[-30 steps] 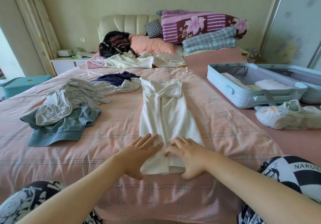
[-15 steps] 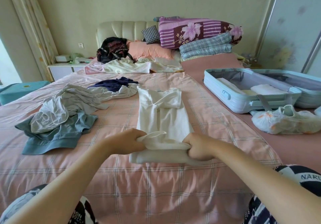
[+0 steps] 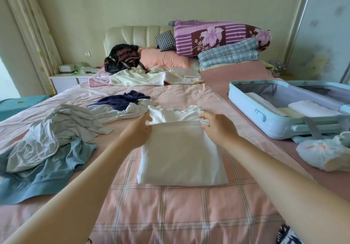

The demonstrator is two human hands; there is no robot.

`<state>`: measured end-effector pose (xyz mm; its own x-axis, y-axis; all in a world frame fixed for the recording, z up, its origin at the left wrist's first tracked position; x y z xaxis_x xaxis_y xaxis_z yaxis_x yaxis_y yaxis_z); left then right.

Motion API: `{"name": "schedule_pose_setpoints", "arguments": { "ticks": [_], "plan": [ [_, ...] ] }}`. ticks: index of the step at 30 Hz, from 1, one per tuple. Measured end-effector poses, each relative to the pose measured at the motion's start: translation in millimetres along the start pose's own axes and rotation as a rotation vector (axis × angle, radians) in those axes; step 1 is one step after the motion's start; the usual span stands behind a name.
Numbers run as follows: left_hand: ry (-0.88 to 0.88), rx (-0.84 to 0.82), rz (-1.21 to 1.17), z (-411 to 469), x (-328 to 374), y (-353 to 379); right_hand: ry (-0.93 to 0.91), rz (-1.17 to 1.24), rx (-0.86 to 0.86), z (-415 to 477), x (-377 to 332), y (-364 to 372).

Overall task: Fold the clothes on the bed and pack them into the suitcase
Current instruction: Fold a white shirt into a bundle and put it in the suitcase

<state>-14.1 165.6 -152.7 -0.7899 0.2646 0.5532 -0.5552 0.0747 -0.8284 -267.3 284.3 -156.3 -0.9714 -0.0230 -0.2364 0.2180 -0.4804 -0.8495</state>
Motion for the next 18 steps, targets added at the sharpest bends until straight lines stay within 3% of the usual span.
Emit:
{"name": "schedule_pose_setpoints", "arguments": {
  "ticks": [3,5,8,12,14,16,18],
  "plan": [
    [0.076,0.145,0.216,19,-8,28,-0.056,-0.100,-0.074,14,14,32],
    [0.269,0.213,0.238,19,-4,45,-0.067,-0.207,-0.160,14,23,50],
    [0.460,0.025,0.215,13,3,63,-0.199,-0.454,-0.157,18,27,64],
    [0.270,-0.298,0.473,13,-21,74,-0.428,-0.250,-0.025,19,8,70],
    [0.163,-0.353,0.546,13,-36,72,-0.420,-0.173,-0.225,11,6,77],
    [0.095,-0.356,0.591,12,-42,69,-0.295,-0.172,-0.469,-2,16,80],
    [0.077,-0.300,0.650,6,-41,66,-0.241,-0.210,-0.532,-12,28,78]
  ]
}}
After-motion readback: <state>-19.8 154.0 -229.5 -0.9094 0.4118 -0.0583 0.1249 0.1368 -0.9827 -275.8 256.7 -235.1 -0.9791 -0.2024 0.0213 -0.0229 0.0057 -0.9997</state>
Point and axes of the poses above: each hand's wrist, its own z-axis towards the middle knuckle, its own y-axis out of the palm, x = y × z, the point moved 1 cm from there along z, towards the middle knuckle, and after that the axes turned 12 degrees about -y, right-handed, at the moved point
